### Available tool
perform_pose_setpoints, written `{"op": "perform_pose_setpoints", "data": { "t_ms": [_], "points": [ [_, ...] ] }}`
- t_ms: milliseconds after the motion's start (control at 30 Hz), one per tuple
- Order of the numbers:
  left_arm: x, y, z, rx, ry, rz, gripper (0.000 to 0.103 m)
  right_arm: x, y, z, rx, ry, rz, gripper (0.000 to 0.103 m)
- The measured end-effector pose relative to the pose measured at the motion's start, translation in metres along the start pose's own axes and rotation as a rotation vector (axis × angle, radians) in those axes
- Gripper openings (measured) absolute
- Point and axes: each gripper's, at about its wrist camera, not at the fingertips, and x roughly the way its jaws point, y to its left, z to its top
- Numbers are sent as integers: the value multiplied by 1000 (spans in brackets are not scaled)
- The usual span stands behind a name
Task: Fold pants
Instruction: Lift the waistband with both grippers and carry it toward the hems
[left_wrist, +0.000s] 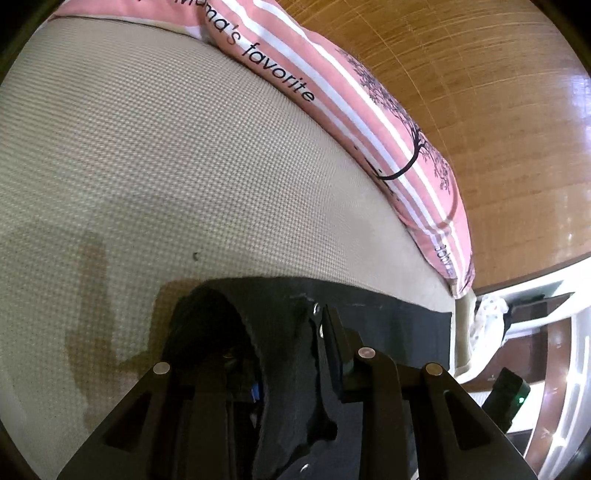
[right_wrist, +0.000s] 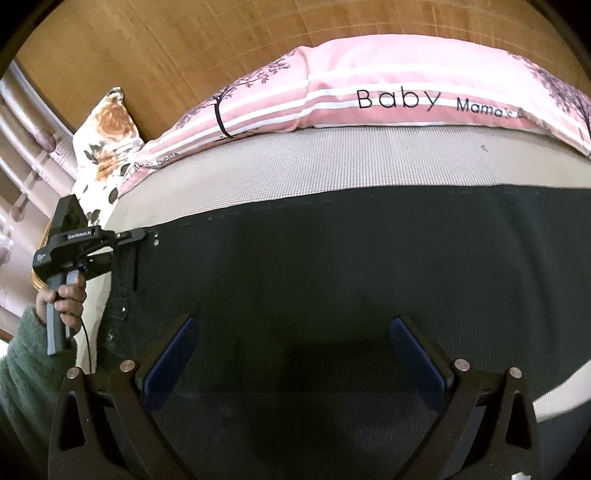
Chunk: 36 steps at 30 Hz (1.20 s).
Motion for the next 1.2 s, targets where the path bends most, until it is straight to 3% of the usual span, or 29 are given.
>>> {"op": "perform_pose_setpoints", "data": {
  "t_ms": [33,100,167,333,500,767,900,967,1200],
  "points": [
    [0,1,-1,-4,-9,0,26,1,-1,2,-13,2,-2,103],
    [-2,-1,-4,3,-45,21,12,6,-4,9,-46,14,-6,103],
    [-8,-1,-10,3,-88,12,8,9,-10,18,-73,28,-3,103],
    [-34,-27,-28,68,-208,-54,7,10,-23,46,-177,35,18,103],
    [-57,-51,-44,133,-269,-128,7,17,-36,73,-296,59,66,103],
    [-82,-71,-67,205,-340,-208,7,42,-44,115,-506,205,207,97],
    [-88,-74,-72,216,-360,-197,7,61,-47,128,-580,310,294,85],
    [-88,-74,-74,217,-362,-184,7,69,-48,131,-596,352,334,84],
    [-84,-73,-71,207,-357,-131,7,90,-50,133,-659,448,405,70]
  ]
}}
